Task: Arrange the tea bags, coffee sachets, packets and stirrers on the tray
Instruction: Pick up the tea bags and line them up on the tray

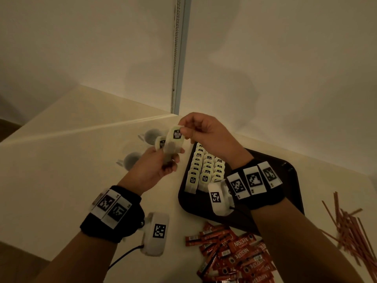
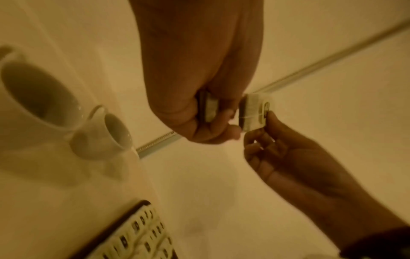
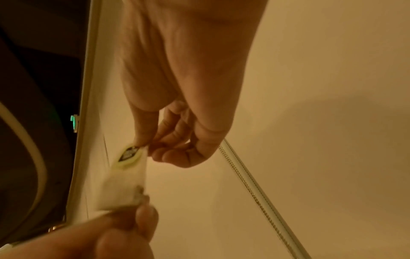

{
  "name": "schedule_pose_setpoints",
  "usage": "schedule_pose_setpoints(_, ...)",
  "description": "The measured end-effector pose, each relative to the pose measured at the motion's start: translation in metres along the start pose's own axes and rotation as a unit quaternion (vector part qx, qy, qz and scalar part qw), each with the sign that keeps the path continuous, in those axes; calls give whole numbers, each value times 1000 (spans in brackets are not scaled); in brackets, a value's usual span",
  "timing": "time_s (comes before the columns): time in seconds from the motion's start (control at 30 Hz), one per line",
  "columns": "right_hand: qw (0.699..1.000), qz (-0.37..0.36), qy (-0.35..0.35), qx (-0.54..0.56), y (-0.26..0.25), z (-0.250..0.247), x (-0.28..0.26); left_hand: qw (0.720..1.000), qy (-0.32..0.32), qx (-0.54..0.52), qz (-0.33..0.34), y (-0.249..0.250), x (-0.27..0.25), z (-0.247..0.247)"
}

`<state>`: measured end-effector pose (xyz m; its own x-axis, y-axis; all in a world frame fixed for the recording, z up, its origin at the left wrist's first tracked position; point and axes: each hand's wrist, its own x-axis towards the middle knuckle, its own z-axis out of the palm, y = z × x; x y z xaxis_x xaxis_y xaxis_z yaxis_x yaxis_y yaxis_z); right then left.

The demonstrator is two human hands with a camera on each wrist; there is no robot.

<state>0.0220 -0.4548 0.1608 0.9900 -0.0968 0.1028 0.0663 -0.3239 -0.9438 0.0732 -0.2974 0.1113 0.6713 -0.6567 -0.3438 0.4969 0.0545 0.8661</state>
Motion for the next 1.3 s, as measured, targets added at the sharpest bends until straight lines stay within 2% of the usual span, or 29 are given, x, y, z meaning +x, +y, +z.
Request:
schedule_pose_setpoints(0.07,1000,6,10,-4,-3,-3,-1,997,65,11,43,3,2,-2)
schedule_pose_setpoints(0.13,999,1,11,-35,-6,-5,-3,993,91,-10,78,10,1,0)
schedule_pose_setpoints(0.23,995,-12,49,-83,-9,-5,-4,991,65,-5,117,21,-5,6)
schedule_pose_setpoints(0.33,992,-33,88,-86,-12,-5,-7,983,62,64,162,23,-7,11)
schedule_pose_setpoints(0.4,993,-44,90,-70,-12,-5,-10,975,82,78,193,21,-5,11)
schedule_pose_setpoints(0.57,995,-34,88,-16,-10,-7,-15,970,98,12,224,23,-6,14)
schedule_pose_setpoints(0.73,995,-27,97,-13,-12,-9,-16,957,103,84,259,21,-7,17)
schedule_pose_setpoints(0.83,994,-32,95,-40,-15,-10,-16,951,133,101,260,20,-6,15)
schedule_pose_setpoints(1.1,990,-36,98,-91,-18,-13,-19,947,137,141,255,18,-4,15)
schedule_pose_setpoints(1.2,988,-43,94,-111,-17,-14,-21,952,113,149,243,17,-6,17)
schedule_pose_setpoints(1.3,976,-55,96,-187,-15,-15,-23,955,72,190,219,9,-5,18)
